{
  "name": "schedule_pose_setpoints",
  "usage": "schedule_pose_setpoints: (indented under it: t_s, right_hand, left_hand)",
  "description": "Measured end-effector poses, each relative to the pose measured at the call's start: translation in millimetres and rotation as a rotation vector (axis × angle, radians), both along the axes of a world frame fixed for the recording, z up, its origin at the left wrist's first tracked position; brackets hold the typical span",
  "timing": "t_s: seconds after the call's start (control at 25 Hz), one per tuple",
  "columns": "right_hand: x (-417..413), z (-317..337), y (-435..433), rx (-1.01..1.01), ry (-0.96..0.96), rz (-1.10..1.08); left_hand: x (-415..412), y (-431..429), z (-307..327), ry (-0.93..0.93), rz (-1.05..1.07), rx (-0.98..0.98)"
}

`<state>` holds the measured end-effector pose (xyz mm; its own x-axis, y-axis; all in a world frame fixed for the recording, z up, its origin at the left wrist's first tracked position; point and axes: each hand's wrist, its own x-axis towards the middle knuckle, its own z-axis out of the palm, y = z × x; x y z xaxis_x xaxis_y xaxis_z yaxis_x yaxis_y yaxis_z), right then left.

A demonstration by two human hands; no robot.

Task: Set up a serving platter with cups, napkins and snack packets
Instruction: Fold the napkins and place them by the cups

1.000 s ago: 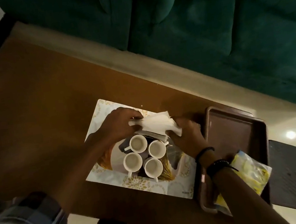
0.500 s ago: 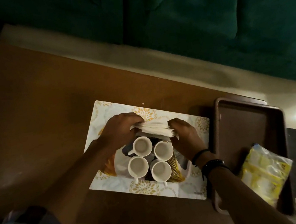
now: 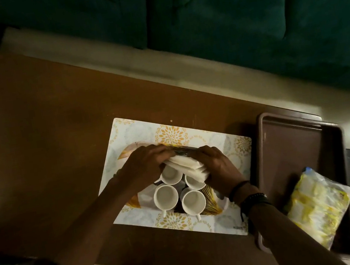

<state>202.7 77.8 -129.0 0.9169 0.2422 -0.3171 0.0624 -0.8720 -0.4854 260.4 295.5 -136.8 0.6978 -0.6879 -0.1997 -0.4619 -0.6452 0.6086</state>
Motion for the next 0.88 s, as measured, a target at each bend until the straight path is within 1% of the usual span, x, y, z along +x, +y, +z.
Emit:
schedule_pose_setpoints:
  t_s: [0.16, 0.32, 0.48, 0.68, 0.88]
  right_hand:
    - [0.5, -5.6, 0.7, -0.018, -0.012, -0.048]
    - [-5.0, -10.7, -4.9, -0.036, -0.028, -0.104]
    - [-9.4, -14.8, -9.4, -0.049, -0.001, -0.14]
    - [-8.9, -14.1, -3.2, 0.001, 0.071, -0.143]
    - [-1.9, -11.3, 0.7, -0.018, 0.022, -0.164]
  left_hand:
    - [3.7, 1.7, -6.3, -0.014, 0.068, 0.049]
    - [2.2, 3.6, -13.0, 0.011, 0.139, 0.095]
    - [-0.2, 3.0, -17.6, 0.086, 0.199, 0.068]
    - [-3.4, -2.5, -16.0, 0.096, 0.223, 0.026]
    - [-4.8, -12.0, -12.8, 0.095, 0.208, 0.036]
